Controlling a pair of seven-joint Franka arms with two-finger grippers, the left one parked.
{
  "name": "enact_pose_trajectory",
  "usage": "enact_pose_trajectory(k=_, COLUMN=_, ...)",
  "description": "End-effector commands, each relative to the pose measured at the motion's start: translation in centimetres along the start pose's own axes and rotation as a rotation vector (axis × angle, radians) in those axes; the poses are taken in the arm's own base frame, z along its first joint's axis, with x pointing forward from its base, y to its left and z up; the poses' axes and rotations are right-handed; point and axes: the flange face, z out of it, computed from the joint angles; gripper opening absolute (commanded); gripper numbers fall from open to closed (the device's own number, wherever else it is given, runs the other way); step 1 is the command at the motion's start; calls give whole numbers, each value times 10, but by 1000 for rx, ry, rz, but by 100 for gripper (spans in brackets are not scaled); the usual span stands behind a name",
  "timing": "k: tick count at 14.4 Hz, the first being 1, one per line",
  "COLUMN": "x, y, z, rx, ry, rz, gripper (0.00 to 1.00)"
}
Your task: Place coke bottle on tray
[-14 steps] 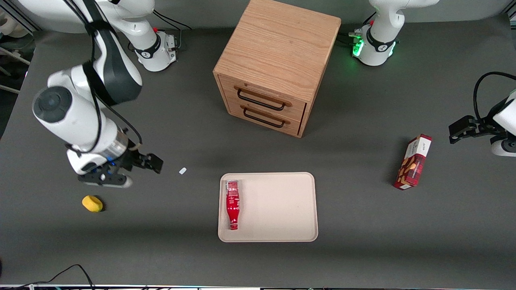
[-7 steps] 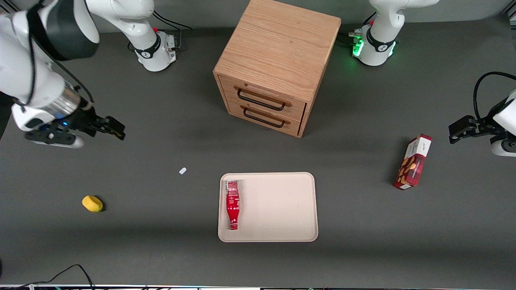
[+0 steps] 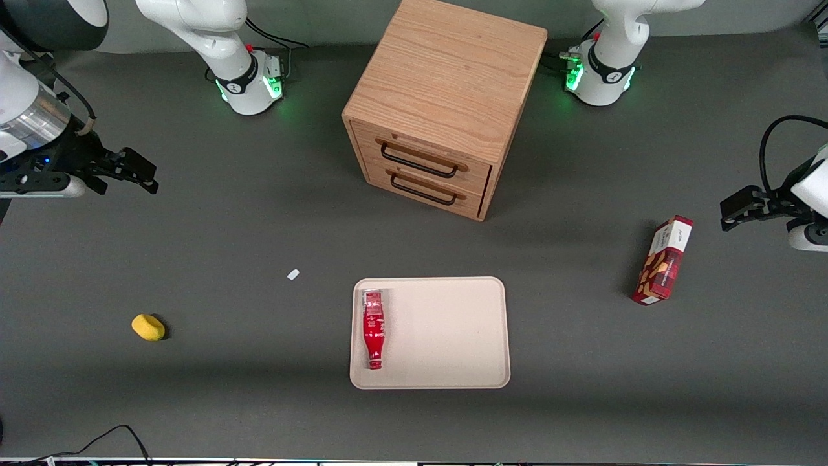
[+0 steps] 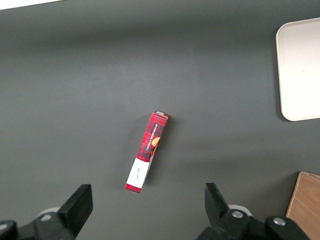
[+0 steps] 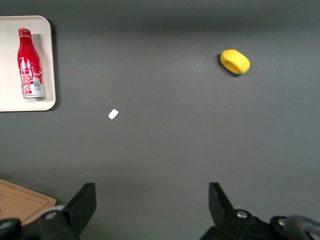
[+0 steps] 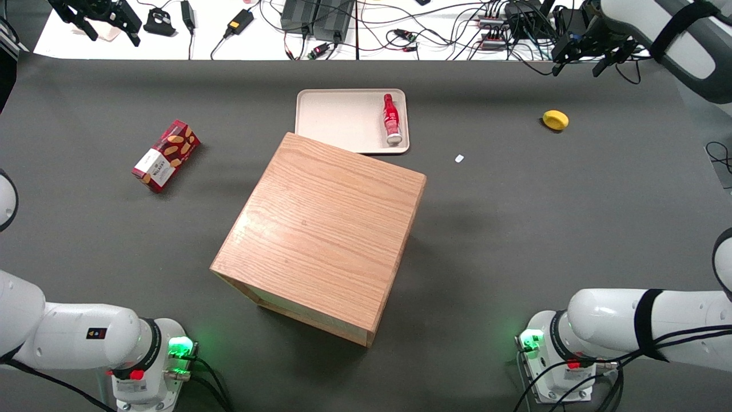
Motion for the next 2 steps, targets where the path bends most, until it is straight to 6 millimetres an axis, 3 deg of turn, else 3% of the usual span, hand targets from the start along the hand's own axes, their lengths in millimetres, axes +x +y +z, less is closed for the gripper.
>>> enact_pose_trajectory(k=1, x=11, y=3, z=-7, rx=22, ry=-15, rz=-26, gripper=100)
enact_pose_trajectory(k=2, x=12, y=3, z=-4, rx=22, ry=-20, rz=-24, gripper=100)
